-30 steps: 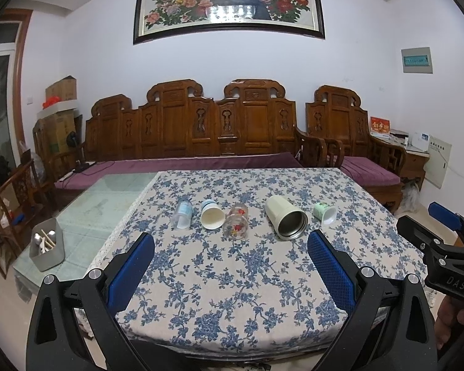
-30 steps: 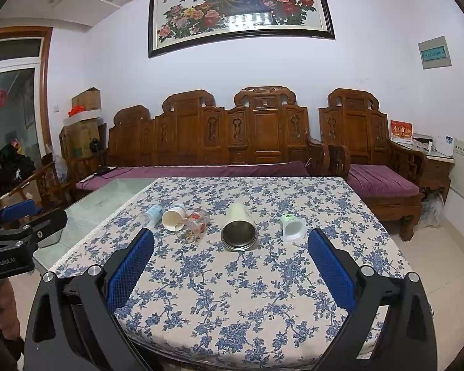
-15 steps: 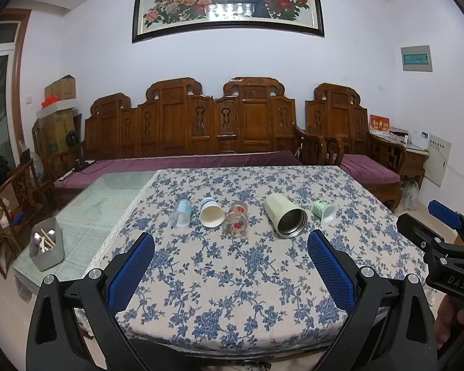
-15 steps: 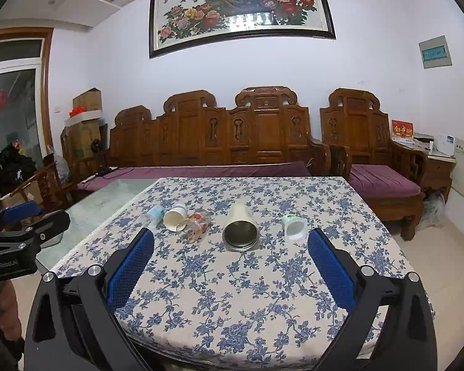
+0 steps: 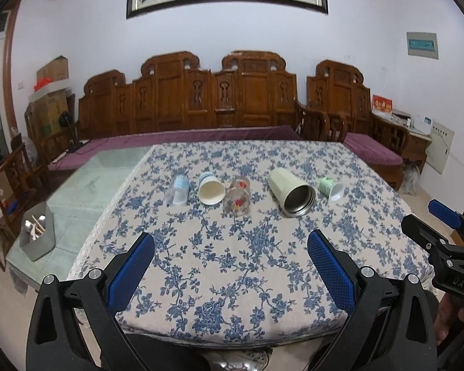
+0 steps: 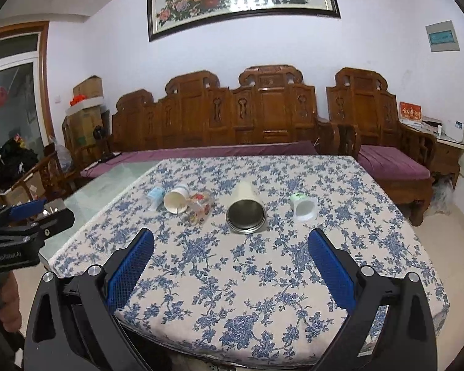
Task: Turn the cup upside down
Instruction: 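Move the left tool toward the white blue-striped paper cup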
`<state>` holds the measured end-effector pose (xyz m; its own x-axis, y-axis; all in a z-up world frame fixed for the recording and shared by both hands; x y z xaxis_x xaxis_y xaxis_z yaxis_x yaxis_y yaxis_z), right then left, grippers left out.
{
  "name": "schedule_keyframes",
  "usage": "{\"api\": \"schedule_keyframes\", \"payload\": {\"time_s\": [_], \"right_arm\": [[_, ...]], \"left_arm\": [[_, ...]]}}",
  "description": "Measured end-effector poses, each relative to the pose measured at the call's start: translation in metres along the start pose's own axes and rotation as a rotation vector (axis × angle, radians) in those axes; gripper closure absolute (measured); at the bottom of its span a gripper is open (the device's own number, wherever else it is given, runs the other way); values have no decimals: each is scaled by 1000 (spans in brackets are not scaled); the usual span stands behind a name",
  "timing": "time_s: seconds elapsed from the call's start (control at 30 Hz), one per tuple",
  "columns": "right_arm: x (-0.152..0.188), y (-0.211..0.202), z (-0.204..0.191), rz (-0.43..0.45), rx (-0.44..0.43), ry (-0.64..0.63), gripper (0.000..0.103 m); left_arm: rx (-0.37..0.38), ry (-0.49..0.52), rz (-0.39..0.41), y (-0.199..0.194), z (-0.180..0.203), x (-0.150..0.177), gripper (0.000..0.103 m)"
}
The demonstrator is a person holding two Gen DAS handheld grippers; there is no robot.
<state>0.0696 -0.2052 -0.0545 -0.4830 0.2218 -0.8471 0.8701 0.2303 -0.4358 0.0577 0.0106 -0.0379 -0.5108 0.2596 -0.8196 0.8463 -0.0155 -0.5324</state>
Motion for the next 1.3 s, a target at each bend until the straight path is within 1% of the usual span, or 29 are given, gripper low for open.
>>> {"api": "schedule_keyframes", "payload": {"time_s": [0.1,0.23,0.37,0.53,0.83,1.0,1.03,1.1,1.23,1.3], "right_arm": [[2,19,4,-31,1,-3,3],[2,49,8,-81,5,-8,3],[0,81,14,-132,20,-15,3],[-3,113,18,-179,20,-21,3],[3,168,10,-265,-9,-35,3],[7,191,-2,-299,-38,-52,3],[8,197,-6,-303,-42,-58,3],[9,205,-10,-310,-46,-63,3],[12,219,-19,-322,-60,-78,3],[12,224,-21,-327,-64,-74,3]], "left_arm": [[9,15,-35,20,-7,-2,8],[31,10,-86,49,-17,-5,8],[32,20,-127,76,-27,-11,8],[30,32,-158,104,-37,-17,8],[51,41,-224,158,-56,-25,8],[78,36,-255,191,-67,-32,8],[84,34,-263,198,-69,-33,8],[102,29,-284,215,-74,-37,15],[127,10,-313,246,-81,-47,17],[143,-2,-333,265,-83,-52,20]]}}
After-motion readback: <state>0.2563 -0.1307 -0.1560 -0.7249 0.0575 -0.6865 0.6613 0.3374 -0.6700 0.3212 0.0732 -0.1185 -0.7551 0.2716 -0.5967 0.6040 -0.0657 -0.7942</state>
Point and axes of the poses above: each gripper's, at about its wrist camera, not at the fingertips, and y roughly the way its jaws point, z to its right, x to its underside, the point moved 3 cm from there along y, roughly the way its jaws point, and after that the axes turned 13 degrees about y, right-handed, at the moved point
